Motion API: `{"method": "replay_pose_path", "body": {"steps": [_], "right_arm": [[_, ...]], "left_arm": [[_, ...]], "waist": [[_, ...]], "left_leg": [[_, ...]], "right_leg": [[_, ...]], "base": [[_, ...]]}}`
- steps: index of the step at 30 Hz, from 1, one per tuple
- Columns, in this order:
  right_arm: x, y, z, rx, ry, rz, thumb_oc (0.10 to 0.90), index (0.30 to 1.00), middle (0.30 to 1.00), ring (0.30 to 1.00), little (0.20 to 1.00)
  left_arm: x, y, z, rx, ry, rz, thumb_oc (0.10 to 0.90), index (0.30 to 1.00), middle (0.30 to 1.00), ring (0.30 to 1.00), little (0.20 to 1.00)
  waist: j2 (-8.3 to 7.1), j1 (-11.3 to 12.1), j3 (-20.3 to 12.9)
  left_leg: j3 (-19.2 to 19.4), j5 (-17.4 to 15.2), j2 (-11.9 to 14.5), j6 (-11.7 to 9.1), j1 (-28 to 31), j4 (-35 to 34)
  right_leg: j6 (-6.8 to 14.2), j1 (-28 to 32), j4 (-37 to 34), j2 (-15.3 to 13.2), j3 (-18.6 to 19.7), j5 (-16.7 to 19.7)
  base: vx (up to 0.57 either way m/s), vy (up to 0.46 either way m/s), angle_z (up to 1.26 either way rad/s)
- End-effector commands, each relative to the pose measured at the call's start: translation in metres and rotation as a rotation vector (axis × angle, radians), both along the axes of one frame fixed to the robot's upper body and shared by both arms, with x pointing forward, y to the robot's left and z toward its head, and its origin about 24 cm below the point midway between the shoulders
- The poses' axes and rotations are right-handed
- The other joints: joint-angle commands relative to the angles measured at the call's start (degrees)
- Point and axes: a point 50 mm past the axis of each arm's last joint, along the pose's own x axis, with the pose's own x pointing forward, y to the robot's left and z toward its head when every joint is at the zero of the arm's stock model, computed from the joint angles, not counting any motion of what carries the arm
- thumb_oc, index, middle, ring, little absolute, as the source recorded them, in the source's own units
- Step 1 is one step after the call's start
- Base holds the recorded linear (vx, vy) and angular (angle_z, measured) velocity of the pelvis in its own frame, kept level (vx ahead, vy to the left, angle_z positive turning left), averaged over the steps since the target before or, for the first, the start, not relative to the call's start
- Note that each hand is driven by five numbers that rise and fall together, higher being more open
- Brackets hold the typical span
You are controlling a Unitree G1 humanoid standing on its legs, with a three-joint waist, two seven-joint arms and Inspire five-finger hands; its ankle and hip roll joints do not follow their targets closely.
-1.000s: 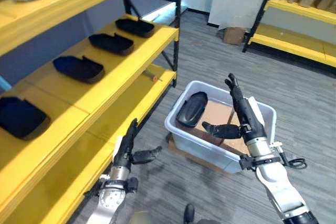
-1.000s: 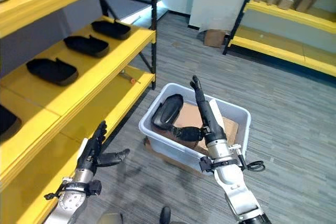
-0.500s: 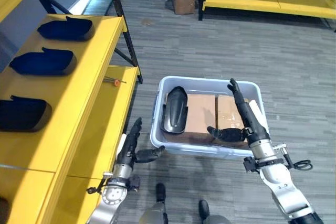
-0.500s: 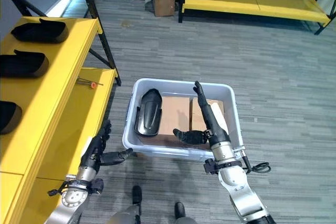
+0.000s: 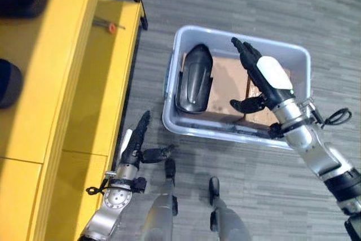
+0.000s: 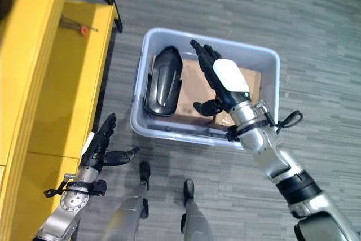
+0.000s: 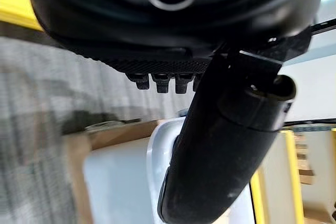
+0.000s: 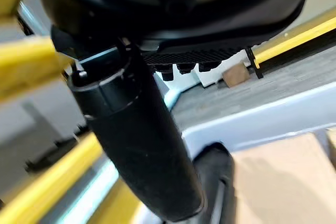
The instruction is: Move parts from the plastic box to the shelf.
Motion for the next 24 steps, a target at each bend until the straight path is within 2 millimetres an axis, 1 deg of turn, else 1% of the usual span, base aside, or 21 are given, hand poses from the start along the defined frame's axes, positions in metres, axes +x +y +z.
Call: {"method": "replay_pose_path", "body": {"steps": [1,4,5,10,13,14,16,18,19,20,22,24], "right_arm": [[-0.002,0.006,0.049,-0.137,-0.206,0.029,0.900,1.000,1.000,1.000,1.000],[0.006,0.004,0.067,-0.342,-0.244,-0.014,0.900,1.000,1.000,1.000,1.000],[0.007,0.005,0.068,-0.347,-0.247,-0.010,0.900,1.000,1.000,1.000,1.000],[0.010,0.007,0.086,-0.513,-0.298,-0.038,0.900,1.000,1.000,1.000,1.000],[0.014,0.007,0.096,-0.581,-0.325,-0.070,0.900,1.000,1.000,1.000,1.000],[0.014,0.008,0.096,-0.582,-0.326,-0.069,0.900,1.000,1.000,1.000,1.000],[0.015,0.007,0.105,-0.655,-0.365,-0.101,0.900,1.000,1.000,1.000,1.000],[0.015,0.007,0.112,-0.691,-0.397,-0.117,0.900,1.000,1.000,1.000,1.000],[0.014,0.006,0.117,-0.742,-0.428,-0.138,0.900,1.000,1.000,1.000,1.000],[0.014,0.006,0.121,-0.759,-0.444,-0.146,0.900,1.000,1.000,1.000,1.000],[0.014,0.007,0.122,-0.761,-0.446,-0.145,0.900,1.000,1.000,1.000,1.000],[0.013,0.008,0.128,-0.781,-0.478,-0.161,0.900,1.000,1.000,1.000,1.000]], "left_arm": [[0.001,-0.003,0.042,-0.011,-0.230,-0.033,0.900,1.000,1.000,1.000,1.000],[0.004,-0.002,0.045,0.002,-0.242,-0.027,0.900,1.000,1.000,1.000,1.000],[0.005,-0.002,0.045,-0.002,-0.244,-0.023,0.900,1.000,1.000,1.000,1.000],[0.009,-0.001,0.050,0.015,-0.266,-0.019,0.900,1.000,1.000,1.000,1.000],[0.011,-0.001,0.052,0.010,-0.278,-0.010,0.900,1.000,1.000,1.000,1.000],[0.011,-0.001,0.052,0.009,-0.278,-0.009,0.900,1.000,1.000,1.000,1.000],[0.012,0.000,0.054,0.019,-0.288,-0.001,0.900,1.000,1.000,1.000,1.000],[0.013,-0.001,0.057,0.017,-0.303,0.006,0.900,1.000,1.000,1.000,1.000],[0.014,0.000,0.058,0.022,-0.307,0.012,0.900,1.000,1.000,1.000,1.000],[0.014,0.000,0.059,0.020,-0.311,0.015,0.900,1.000,1.000,1.000,1.000],[0.014,0.000,0.059,0.017,-0.312,0.017,0.900,1.000,1.000,1.000,1.000],[0.015,0.000,0.059,0.019,-0.315,0.021,0.900,1.000,1.000,1.000,1.000]], "waist": [[-0.72,1.38,-3.59],[-0.36,1.95,-1.67],[-0.16,1.71,-1.61],[-0.13,2.37,0.17],[0.08,2.36,1.02],[0.13,2.30,1.03],[0.19,2.54,1.98],[0.24,2.60,2.39],[0.03,2.83,2.71],[0.08,2.80,2.84],[0.19,2.68,2.84],[0.16,2.81,3.22]], "left_leg": [[-2.07,-3.88,5.75,-5.40,0.00,4.81],[-2.21,-3.06,6.20,-5.83,-0.95,4.37],[-2.20,-3.03,6.25,-5.84,-1.01,4.35],[-2.72,-2.48,6.41,-6.11,-2.24,4.00],[-3.02,-2.09,6.47,-6.28,-3.10,3.85],[-3.03,-2.09,6.47,-6.29,-3.12,3.86],[-3.35,-1.87,6.45,-6.37,-3.77,3.71],[-3.61,-1.73,6.40,-6.42,-4.23,3.57],[-3.72,-1.62,6.38,-6.50,-4.59,3.42],[-3.74,-1.57,6.36,-6.56,-4.80,3.35],[-3.75,-1.55,6.36,-6.56,-4.88,3.35],[-3.99,-1.47,6.40,-6.60,-5.40,3.20]], "right_leg": [[1.60,-6.02,5.12,-3.23,-1.15,3.14],[1.39,-7.68,6.15,-2.85,-1.44,3.01],[1.37,-7.81,6.27,-2.81,-1.41,2.98],[1.08,-9.41,7.17,-2.39,-1.75,2.83],[0.92,-10.22,7.76,-2.28,-2.00,2.71],[0.91,-10.24,7.78,-2.28,-2.01,2.70],[0.76,-10.99,8.18,-2.16,-2.18,2.61],[0.65,-11.37,8.31,-2.06,-2.37,2.51],[0.62,-11.71,8.41,-1.98,-2.54,2.47],[0.62,-11.93,8.41,-1.95,-2.57,2.50],[0.62,-12.01,8.43,-1.95,-2.57,2.50],[0.58,-12.40,8.59,-1.95,-2.88,2.41]], "base": [[-0.03,-0.042,-0.03],[-0.03,-0.043,0.07],[-0.03,-0.033,0.05],[-0.01,-0.013,0.00],[-0.01,-0.028,0.04],[-0.01,-0.020,0.06],[-0.01,-0.026,0.04],[0.01,-0.015,0.00],[0.00,0.000,0.00],[0.01,-0.014,0.05],[0.01,-0.006,0.07],[0.01,-0.006,0.03]]}}
